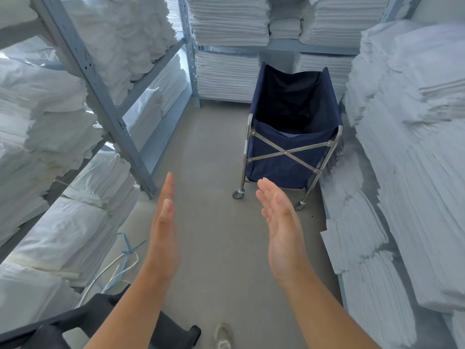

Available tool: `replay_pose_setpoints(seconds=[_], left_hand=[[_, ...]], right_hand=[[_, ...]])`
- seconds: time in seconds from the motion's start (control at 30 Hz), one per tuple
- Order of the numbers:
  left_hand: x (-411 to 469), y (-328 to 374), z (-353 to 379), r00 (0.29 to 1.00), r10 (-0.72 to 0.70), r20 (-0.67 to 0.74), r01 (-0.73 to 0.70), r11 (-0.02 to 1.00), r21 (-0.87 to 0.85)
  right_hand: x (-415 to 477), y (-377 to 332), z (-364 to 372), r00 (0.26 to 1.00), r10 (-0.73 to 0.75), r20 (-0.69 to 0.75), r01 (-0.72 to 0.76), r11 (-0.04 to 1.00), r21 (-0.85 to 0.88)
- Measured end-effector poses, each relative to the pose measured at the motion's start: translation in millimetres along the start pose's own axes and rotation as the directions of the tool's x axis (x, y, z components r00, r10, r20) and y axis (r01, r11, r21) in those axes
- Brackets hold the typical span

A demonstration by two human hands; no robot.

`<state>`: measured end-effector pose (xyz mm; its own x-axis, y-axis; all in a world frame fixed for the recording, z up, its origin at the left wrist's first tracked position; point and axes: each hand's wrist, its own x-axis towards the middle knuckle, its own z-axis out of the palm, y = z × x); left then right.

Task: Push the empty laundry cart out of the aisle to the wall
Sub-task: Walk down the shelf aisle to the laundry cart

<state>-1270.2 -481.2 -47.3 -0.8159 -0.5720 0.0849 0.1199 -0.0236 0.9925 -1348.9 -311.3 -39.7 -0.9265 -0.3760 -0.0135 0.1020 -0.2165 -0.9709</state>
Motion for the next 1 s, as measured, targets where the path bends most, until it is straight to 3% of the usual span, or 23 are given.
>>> replay_pose_setpoints(seconds=[0.47,1.0], left_hand=[[119,-10,-12,1.000,-0.009,0.012,0.009,1.000,-0.004],[273,-30,22,0.999,-0.022,-0.042,0.023,0.999,0.026]], right_hand=[[114,5,41,1.000,-0.003,0.014,0.003,1.000,0.001],[280,11,48,0.997,0.051,0.061,-0.053,0.998,0.029]])
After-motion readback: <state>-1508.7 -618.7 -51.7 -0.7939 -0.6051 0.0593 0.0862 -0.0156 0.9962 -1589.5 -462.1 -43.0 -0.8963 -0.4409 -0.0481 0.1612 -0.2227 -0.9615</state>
